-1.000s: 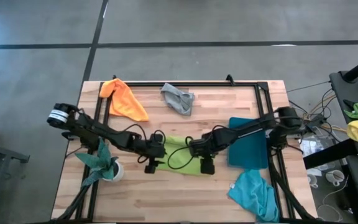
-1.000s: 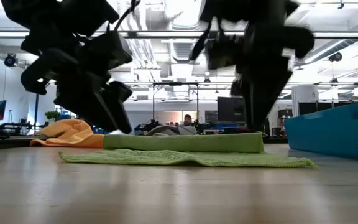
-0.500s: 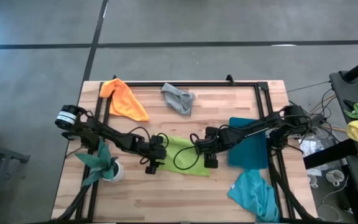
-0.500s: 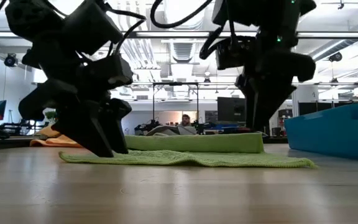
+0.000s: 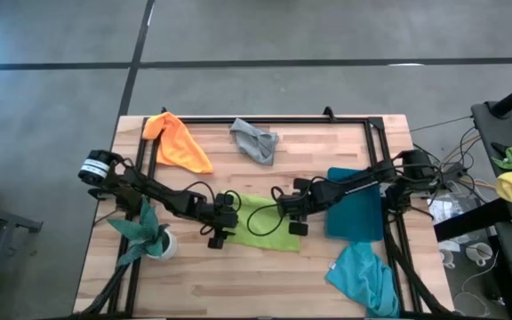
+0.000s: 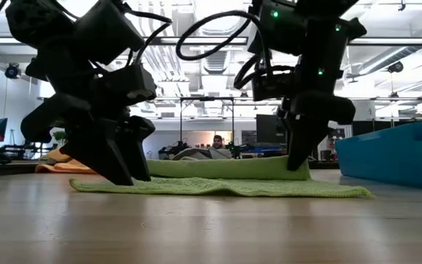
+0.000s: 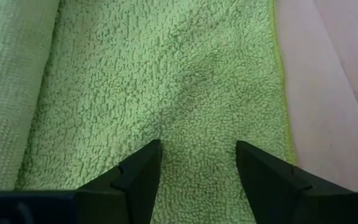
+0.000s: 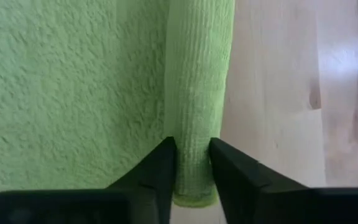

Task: Roll microfiber towels into tight, uniform cylinder then place into a basket
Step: Roll the green towel

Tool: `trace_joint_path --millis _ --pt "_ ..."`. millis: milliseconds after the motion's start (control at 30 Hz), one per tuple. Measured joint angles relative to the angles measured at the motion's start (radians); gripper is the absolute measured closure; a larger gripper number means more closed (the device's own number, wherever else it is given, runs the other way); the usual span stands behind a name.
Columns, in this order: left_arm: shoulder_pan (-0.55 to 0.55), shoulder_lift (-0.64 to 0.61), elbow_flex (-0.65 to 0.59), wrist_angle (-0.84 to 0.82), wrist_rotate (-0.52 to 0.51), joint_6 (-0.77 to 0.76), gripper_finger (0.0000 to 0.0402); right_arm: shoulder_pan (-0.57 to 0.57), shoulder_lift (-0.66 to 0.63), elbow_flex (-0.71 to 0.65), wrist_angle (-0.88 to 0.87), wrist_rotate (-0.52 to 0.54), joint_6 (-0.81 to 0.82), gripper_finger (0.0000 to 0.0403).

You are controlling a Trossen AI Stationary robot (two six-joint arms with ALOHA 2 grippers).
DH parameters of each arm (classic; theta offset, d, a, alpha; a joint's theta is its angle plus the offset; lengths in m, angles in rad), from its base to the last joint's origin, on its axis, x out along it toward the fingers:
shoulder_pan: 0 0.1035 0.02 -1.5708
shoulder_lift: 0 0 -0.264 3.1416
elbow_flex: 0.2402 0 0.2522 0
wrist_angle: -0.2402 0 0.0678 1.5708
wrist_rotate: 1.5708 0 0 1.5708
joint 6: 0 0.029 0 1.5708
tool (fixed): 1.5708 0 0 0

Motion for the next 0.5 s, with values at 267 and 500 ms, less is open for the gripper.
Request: trace_joint_path --millis 267,500 --pt "0.0 0.0 0.0 -0.023 0.004 0.0 0.0208 -0.001 0.0 0.022 -0.071 0.055 -0.062 0.039" --pt "0.0 0.0 -0.002 -0.026 0.019 0.0 0.0208 0.008 0.0 0.043 -0.113 0.235 -0.122 0.0393"
